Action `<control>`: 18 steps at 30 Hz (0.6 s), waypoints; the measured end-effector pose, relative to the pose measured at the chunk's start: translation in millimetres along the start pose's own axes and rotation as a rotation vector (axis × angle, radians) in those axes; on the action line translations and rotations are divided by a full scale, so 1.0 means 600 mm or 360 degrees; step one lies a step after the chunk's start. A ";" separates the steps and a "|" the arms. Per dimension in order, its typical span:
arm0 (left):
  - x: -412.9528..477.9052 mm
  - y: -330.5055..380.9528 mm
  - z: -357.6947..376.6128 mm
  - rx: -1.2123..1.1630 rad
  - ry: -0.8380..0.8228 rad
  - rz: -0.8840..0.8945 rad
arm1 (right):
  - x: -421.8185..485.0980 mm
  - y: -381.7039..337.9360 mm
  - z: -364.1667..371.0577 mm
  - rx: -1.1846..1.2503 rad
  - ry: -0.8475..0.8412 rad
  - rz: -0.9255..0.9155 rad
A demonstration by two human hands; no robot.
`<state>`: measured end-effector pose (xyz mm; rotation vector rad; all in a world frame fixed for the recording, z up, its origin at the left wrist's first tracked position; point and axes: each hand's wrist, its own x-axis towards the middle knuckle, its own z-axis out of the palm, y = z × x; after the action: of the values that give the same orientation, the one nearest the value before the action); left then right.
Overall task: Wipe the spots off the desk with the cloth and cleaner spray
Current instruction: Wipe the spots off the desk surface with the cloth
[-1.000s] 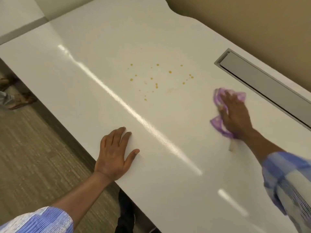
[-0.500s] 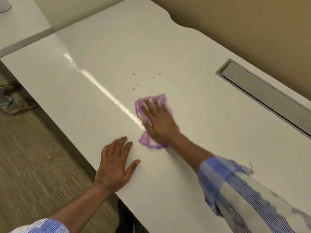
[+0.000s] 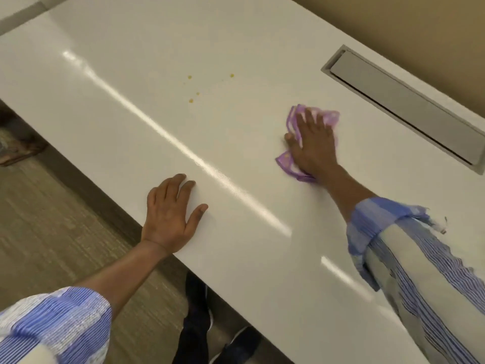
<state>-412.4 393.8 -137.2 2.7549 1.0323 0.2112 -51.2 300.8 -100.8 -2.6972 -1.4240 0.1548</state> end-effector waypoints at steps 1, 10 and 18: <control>0.000 0.000 -0.001 -0.0010 0.0000 -0.0004 | -0.037 -0.051 0.015 0.0046 0.0019 -0.0149; -0.003 0.004 -0.009 -0.0047 0.0016 0.0037 | -0.435 -0.055 0.048 0.0075 -0.0203 -0.0955; -0.008 0.021 -0.020 0.0075 -0.0005 0.0090 | -0.380 0.100 0.000 -0.0008 0.0034 0.0349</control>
<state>-410.7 382.7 -122.8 2.8282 0.9712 0.1935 -130.2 78.8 -97.0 -2.8440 -1.1210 0.1363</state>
